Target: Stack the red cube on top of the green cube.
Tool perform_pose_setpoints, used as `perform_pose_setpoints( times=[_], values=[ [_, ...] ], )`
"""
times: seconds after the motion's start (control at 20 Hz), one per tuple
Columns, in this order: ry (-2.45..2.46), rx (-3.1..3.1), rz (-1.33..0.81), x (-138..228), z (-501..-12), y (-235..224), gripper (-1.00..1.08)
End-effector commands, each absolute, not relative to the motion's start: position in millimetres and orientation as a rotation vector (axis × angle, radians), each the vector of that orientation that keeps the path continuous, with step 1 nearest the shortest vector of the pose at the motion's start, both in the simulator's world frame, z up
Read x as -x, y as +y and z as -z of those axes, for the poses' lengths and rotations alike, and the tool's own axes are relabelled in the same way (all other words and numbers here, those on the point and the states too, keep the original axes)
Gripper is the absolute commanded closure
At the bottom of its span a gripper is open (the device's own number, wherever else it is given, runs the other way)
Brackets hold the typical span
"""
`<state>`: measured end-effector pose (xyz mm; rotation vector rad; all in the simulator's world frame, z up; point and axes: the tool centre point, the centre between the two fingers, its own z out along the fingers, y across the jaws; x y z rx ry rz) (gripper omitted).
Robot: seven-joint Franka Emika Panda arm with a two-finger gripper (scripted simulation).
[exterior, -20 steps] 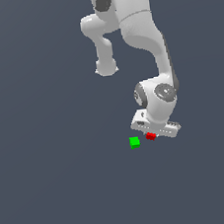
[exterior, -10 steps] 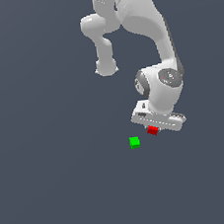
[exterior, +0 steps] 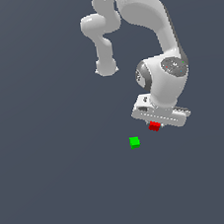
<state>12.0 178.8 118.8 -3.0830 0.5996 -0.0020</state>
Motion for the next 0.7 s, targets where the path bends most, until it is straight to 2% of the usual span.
perform_pose_setpoints(
  times=[0.0, 0.3, 0.65],
  values=[
    [0.6, 3.083, 0.001, -12, -118, 178, 1.08],
    [0.6, 3.084, 0.001, -17, -106, 159, 1.08],
    [0.6, 3.084, 0.001, -33, -75, 111, 1.08]
  ],
)
